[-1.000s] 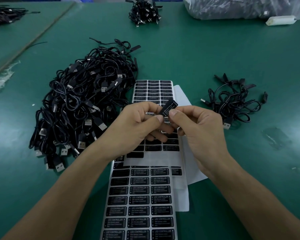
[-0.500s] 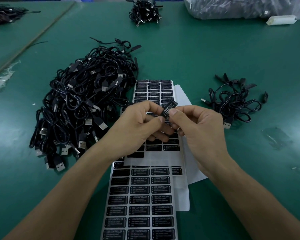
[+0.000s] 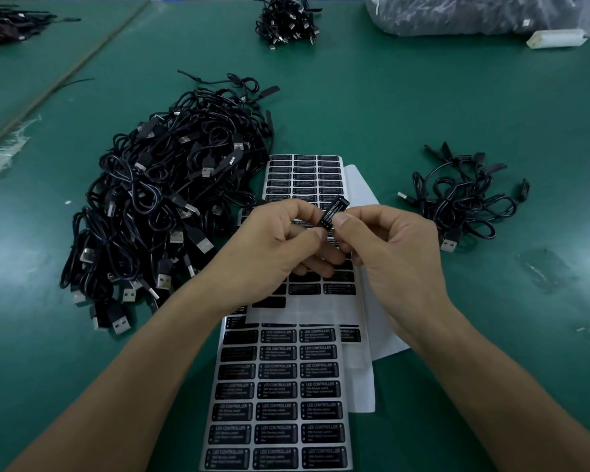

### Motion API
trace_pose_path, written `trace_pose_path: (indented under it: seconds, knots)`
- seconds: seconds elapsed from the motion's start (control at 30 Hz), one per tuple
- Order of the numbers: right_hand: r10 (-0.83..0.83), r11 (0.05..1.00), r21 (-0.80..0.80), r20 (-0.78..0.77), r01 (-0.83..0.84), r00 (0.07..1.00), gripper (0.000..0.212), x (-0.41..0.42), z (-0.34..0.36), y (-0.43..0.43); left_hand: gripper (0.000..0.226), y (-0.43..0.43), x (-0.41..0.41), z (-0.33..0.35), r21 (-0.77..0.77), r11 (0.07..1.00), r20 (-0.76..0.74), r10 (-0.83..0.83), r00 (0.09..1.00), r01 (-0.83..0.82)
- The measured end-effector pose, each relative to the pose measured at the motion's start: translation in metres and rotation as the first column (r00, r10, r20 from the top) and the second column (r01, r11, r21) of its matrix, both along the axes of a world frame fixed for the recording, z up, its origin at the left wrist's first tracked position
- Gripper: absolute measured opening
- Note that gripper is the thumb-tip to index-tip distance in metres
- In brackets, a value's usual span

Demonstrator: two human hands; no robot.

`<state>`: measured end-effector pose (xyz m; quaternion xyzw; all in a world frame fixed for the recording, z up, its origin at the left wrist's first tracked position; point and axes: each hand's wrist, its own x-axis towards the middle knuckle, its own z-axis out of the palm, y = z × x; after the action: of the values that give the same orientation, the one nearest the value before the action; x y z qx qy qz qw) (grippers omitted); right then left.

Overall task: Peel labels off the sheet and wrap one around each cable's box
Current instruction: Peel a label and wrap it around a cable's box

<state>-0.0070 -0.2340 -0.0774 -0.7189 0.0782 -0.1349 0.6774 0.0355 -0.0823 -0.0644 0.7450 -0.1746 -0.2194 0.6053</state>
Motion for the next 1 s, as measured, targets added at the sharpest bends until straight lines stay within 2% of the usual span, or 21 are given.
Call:
trace_pose_path:
  seconds: [0.43, 0.83, 1.0]
  knots:
    - [-0.016, 1.0, 0.001, -0.001, 0.016, 1.0, 0.013, -0.0002, -0.0012, 0.0009, 0.01, -0.0001, 0.0, -0.0029, 0.009, 1.0, 0.013, -0.017, 1.0, 0.016]
    - [-0.029, 0.999, 0.014, 0.008, 0.029, 1.0, 0.014, -0.0007, -0.0011, 0.0012, 0.015, -0.0019, -0.0029, -0.0001, -0.073, 0.997, -0.033, 0.011, 0.999, -0.014]
    - [-0.033, 0.999, 0.001, 0.005, 0.033, 0.999, 0.014, -0.0004, -0.0014, 0.0013, 0.015, -0.0033, -0.0032, 0.0006, -0.045, 0.999, -0.023, 0.017, 1.0, -0.018]
